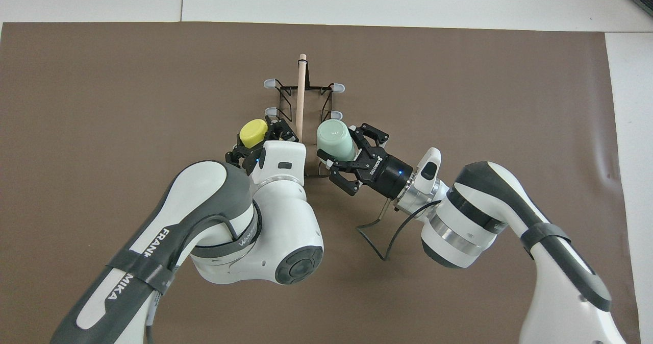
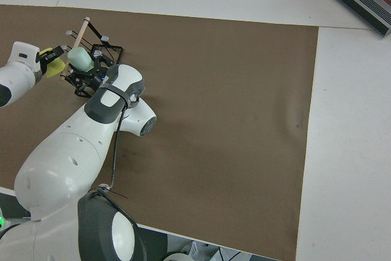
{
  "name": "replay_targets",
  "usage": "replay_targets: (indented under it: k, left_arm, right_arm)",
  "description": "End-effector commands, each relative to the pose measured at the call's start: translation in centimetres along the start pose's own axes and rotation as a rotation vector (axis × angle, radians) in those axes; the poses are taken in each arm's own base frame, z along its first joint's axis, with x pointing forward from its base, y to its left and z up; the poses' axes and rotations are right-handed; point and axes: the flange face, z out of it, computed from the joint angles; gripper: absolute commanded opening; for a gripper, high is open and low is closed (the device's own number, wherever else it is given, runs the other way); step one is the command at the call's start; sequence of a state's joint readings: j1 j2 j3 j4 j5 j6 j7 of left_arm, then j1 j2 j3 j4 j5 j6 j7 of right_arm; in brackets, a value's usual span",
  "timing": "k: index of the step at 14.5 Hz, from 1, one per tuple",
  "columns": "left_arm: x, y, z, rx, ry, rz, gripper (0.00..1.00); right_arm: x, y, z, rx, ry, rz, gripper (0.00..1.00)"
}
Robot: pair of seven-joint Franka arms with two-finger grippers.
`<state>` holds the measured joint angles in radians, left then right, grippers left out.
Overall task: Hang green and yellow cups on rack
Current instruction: 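Hang the yellow cup on a rack peg while the right gripper hangs the green cup, then open both grippers and draw them back from the rack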
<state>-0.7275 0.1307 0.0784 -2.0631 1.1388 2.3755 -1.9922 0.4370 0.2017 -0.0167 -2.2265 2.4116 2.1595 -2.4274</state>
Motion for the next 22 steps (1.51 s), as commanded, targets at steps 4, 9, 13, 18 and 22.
replay_targets:
  k: [4,9,13,18,22]
  left_arm:
    - [0.1,-0.6,-1.1,0.006,0.001,-0.010,1.00]
    - [3.5,-0.2,-0.9,0.012,-0.031,0.021,1.00]
    - [8.6,0.0,-0.6,0.019,-0.179,0.101,1.00]
    - [16.1,-3.1,2.1,-0.016,-0.291,0.307,1.00]
    - [21.1,-7.5,3.2,-0.071,-0.378,0.407,1.00]
  right_arm:
    - [-2.9,0.5,-0.1,-0.012,-0.008,-0.007,0.00]
    - [-3.8,0.4,-0.8,-0.029,-0.036,0.006,1.00]
    - [-3.7,0.4,-0.8,-0.024,-0.027,0.006,1.00]
    - [-1.5,0.3,-1.9,-0.033,-0.013,-0.016,1.00]
    - [0.3,1.9,-4.2,-0.047,-0.029,-0.064,1.00]
